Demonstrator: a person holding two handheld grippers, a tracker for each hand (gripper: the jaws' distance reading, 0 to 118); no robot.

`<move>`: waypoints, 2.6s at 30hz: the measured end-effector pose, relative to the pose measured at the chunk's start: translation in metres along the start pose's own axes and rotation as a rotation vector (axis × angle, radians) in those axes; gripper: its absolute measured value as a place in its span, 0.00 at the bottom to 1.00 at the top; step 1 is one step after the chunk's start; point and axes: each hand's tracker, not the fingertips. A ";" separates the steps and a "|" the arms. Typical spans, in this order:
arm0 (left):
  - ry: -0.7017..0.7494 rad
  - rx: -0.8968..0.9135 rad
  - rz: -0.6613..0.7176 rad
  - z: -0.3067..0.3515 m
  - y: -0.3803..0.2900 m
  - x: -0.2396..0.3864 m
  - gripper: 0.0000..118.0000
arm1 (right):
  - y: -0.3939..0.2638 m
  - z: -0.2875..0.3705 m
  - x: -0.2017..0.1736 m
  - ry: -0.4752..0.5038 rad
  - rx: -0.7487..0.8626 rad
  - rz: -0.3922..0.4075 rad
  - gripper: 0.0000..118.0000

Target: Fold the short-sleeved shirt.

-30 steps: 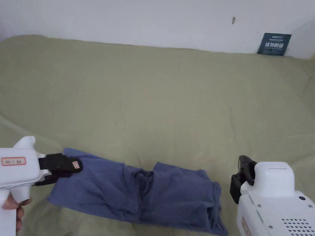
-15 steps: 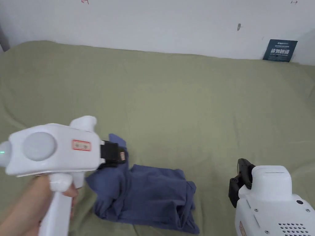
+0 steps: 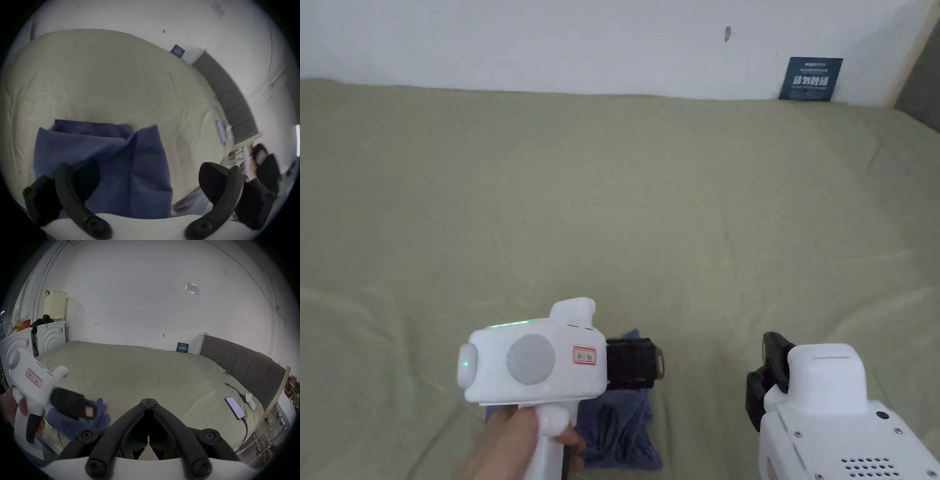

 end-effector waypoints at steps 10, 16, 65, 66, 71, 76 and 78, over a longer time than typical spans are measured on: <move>-0.286 0.024 0.108 0.065 0.007 -0.048 0.00 | -0.005 -0.006 -0.007 0.007 -0.025 -0.023 0.00; -0.384 -0.162 0.182 -0.001 -0.018 -0.056 0.00 | -0.011 -0.007 -0.010 0.035 -0.064 -0.036 0.00; -0.264 -0.140 0.222 0.029 0.022 -0.183 0.29 | -0.014 -0.105 -0.037 0.529 -0.342 -0.191 0.00; -0.258 -0.141 0.220 0.031 0.023 -0.181 0.29 | -0.003 -0.081 -0.044 0.353 -0.203 -0.070 0.00; -0.231 -0.139 0.214 0.039 0.022 -0.171 0.29 | 0.022 -0.008 -0.061 -0.080 0.243 0.130 0.00; -0.215 -0.131 0.198 0.047 0.024 -0.167 0.29 | 0.039 -0.004 -0.054 -0.026 0.227 0.067 0.00; -0.213 -0.124 0.196 0.052 0.025 -0.164 0.29 | 0.044 -0.005 -0.055 -0.027 0.214 0.042 0.00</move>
